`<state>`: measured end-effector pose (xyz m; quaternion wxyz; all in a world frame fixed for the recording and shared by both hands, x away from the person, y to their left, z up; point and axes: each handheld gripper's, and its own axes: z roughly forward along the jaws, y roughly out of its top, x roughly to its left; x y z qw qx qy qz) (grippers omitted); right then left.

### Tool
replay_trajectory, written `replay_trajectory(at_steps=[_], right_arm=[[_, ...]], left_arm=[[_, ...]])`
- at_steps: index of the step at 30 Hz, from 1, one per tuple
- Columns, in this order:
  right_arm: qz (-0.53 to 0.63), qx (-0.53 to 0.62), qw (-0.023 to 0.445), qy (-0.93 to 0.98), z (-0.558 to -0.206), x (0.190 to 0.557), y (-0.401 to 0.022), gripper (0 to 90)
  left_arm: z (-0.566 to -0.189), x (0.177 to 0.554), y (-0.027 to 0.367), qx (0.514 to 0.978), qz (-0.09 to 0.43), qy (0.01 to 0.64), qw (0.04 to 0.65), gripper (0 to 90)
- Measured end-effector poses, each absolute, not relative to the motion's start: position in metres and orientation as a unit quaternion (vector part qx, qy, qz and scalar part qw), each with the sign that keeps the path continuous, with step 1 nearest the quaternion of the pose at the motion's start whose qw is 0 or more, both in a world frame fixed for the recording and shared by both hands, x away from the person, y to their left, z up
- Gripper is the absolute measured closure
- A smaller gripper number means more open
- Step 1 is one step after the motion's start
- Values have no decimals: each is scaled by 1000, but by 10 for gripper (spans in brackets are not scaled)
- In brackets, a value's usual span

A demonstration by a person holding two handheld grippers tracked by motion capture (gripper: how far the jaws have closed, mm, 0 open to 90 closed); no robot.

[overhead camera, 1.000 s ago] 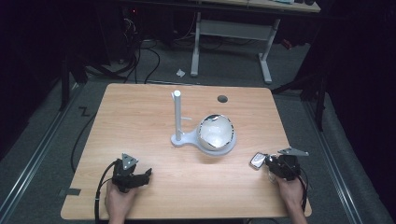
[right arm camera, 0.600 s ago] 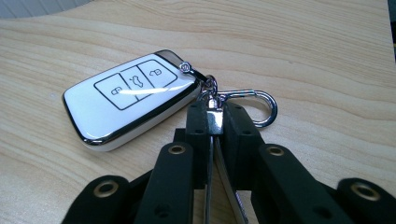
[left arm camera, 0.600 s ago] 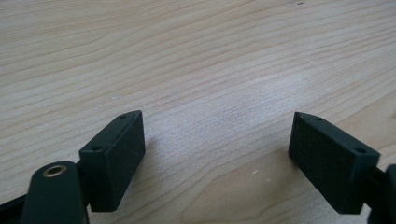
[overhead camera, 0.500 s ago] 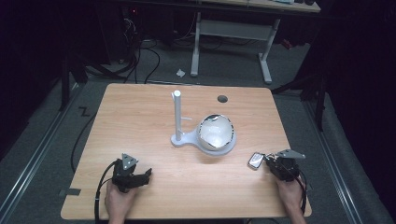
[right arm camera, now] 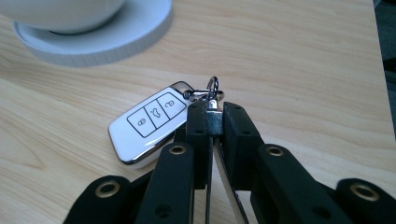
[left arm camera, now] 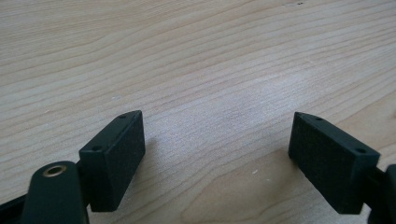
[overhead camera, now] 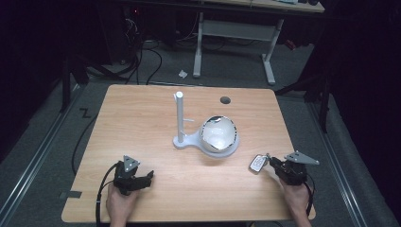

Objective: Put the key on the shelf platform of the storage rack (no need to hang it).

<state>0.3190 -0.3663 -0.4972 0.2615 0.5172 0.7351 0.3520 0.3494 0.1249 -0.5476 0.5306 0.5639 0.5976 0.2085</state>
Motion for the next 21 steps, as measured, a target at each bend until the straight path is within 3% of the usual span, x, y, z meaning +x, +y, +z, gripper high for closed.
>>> replay_trajectory(at_steps=[21], right_arm=[[399,449,268,754,-454,320,-334,819]], left_arm=[[-548,349,125,564,208,598,531,190]])
